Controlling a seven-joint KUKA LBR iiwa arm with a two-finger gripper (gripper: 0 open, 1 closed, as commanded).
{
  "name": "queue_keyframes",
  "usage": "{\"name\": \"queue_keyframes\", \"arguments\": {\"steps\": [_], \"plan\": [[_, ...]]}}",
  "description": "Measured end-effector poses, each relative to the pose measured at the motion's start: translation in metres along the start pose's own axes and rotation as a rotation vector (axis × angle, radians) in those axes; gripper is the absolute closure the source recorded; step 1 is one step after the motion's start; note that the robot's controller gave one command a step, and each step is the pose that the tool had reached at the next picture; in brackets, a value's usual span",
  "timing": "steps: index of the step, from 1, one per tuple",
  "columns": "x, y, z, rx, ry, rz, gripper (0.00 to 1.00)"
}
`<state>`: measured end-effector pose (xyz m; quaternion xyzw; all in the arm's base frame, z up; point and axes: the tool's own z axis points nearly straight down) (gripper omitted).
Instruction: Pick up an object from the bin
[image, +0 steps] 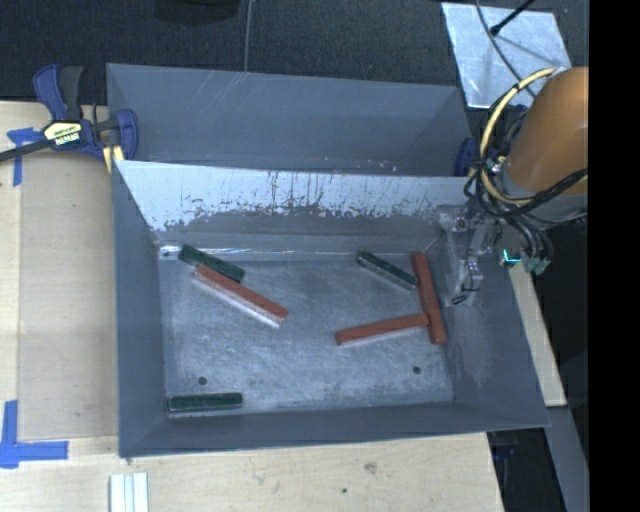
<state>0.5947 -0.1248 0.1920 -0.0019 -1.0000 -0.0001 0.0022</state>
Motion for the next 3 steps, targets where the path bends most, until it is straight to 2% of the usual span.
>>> {"name": "queue_keyframes", "arguments": {"steps": [1, 2, 3], "plan": [[0.028, 0.004, 0.123, 0.001, -0.011, 0.073, 0.00], [0.027, 0.004, 0.120, 0.002, -0.013, 0.071, 1.00], [0.062, 0.017, -0.061, 0.002, -0.016, 0.043, 1.00]]}}
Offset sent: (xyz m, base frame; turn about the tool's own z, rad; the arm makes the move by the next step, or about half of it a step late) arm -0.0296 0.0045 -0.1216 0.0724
